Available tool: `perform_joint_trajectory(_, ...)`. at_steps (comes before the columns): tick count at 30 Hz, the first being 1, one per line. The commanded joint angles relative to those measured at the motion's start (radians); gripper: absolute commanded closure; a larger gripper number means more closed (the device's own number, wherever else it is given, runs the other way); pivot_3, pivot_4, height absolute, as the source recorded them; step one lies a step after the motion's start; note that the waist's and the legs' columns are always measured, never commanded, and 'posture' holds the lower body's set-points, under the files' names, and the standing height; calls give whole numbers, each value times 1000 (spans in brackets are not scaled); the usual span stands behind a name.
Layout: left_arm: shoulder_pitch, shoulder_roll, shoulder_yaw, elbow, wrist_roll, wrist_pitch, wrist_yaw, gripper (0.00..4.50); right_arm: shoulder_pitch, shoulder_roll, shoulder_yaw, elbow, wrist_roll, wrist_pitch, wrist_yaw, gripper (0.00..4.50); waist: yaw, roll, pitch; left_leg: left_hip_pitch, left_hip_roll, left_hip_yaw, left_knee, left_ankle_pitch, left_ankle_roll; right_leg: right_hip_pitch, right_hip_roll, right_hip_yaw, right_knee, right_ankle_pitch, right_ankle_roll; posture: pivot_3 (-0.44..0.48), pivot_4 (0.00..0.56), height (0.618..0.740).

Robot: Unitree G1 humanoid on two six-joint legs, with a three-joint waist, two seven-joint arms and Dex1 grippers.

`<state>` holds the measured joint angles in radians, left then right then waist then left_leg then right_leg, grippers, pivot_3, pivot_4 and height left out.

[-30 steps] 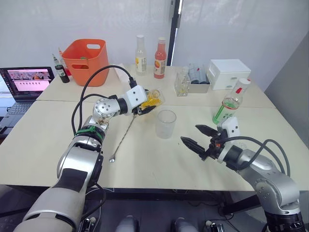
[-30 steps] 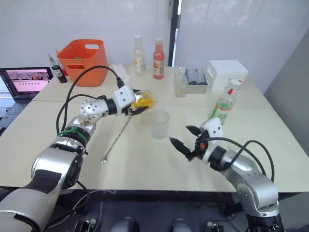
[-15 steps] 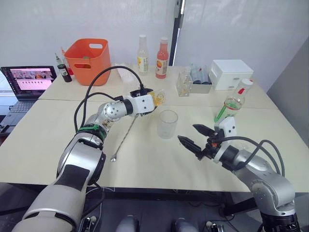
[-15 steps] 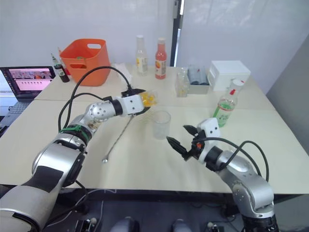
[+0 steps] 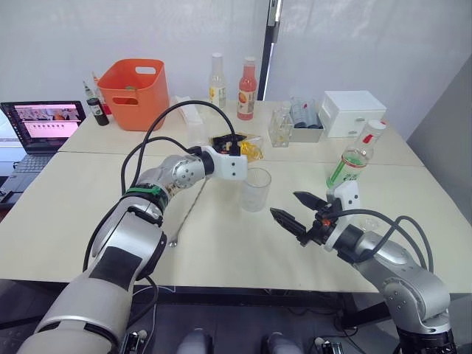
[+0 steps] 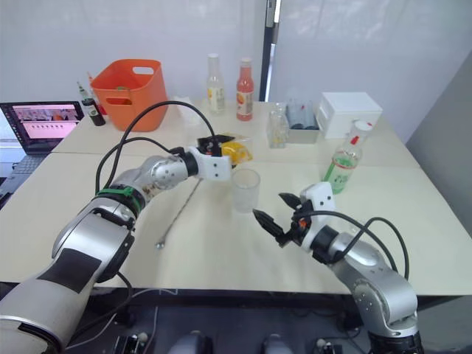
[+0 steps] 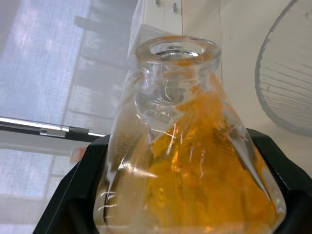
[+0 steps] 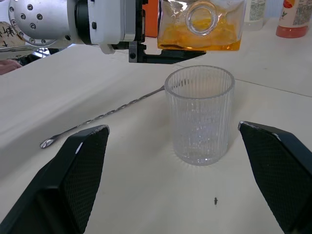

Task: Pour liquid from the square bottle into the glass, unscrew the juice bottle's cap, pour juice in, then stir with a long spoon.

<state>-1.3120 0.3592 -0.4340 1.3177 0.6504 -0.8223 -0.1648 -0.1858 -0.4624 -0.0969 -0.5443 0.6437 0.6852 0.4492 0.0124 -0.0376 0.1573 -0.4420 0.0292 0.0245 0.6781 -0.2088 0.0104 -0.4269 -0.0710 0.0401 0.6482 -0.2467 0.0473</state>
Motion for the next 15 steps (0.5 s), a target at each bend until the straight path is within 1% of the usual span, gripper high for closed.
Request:
perform_joint_trajectory(1, -76, 12, -16, -36, 28, -41, 107, 1663, 1, -3, -25, -48, 20, -2, -9, 0, 0, 0, 0, 0, 0, 0, 0, 0, 0, 0, 0, 0, 0, 0, 0, 0, 150, 715)
perform_joint_trajectory(9, -92, 17, -75, -27, 98, -44, 220, 1663, 5, -5, -33, -56, 34, -1, -21, 0, 0, 0, 0, 0, 0, 0, 0, 0, 0, 0, 0, 0, 0, 0, 0, 0, 150, 715)
perform_joint_trajectory(15, -101, 17, -105, -21, 138, -30, 279, 1663, 5, -4, -35, -60, 39, 1, -23, 0, 0, 0, 0, 0, 0, 0, 0, 0, 0, 0, 0, 0, 0, 0, 0, 0, 150, 715)
